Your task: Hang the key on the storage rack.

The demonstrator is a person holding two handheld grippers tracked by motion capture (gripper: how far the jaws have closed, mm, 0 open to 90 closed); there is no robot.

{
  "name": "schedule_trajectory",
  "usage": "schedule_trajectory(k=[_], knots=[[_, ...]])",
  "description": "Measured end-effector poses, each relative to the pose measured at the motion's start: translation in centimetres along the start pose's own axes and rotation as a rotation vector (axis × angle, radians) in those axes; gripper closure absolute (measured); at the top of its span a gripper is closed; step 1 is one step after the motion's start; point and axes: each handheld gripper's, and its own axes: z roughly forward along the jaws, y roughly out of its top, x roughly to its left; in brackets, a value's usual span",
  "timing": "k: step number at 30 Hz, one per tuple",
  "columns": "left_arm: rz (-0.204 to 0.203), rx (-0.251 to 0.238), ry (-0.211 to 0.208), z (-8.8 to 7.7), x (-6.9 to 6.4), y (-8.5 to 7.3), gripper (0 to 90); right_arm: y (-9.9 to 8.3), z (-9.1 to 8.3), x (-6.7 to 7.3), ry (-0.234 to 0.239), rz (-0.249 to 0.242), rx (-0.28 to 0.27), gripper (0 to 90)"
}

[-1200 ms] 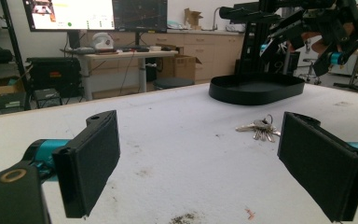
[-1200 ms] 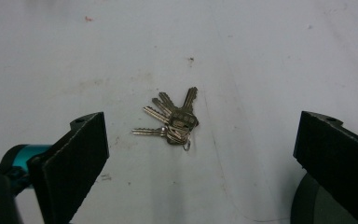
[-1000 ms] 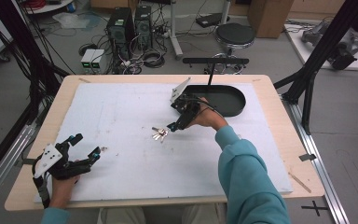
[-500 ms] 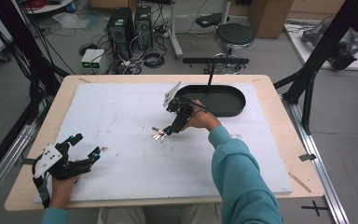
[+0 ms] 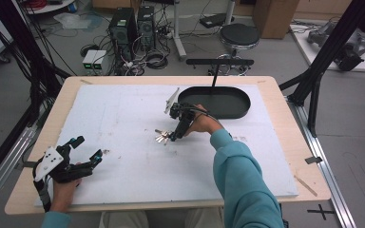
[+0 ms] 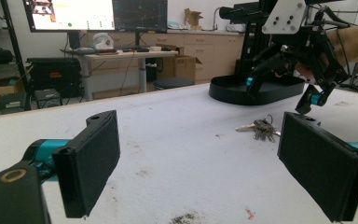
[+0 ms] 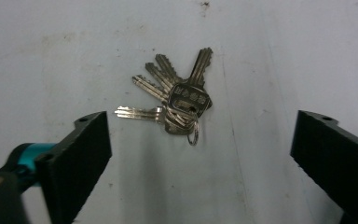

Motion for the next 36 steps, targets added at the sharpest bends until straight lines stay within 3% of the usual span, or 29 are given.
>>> schedule_trajectory(k=[17,19,22,27,36], knots=[[-0.001,0.001,-0.001,0.0,0.0,0.0,13.4,-0.1,1.2,0.0,0.038,0.002,0.041,7.6],[0.0,0.001,0.0,0.0,0.0,0.0,13.4,-0.1,1.3,-0.1,0.046,0.0,0.05,17.1],[-0.001,0.001,0.0,0.0,0.0,0.0,13.4,-0.2,1.3,-0.2,0.062,0.023,0.053,18.2],[-0.001,0.001,-0.001,0.0,0.0,0.0,13.4,-0.3,1.4,-0.4,0.093,0.047,0.063,28.7],[0.0,0.001,-0.001,0.0,0.0,0.0,13.4,-0.4,1.3,-0.5,0.1,0.072,0.075,42.9]])
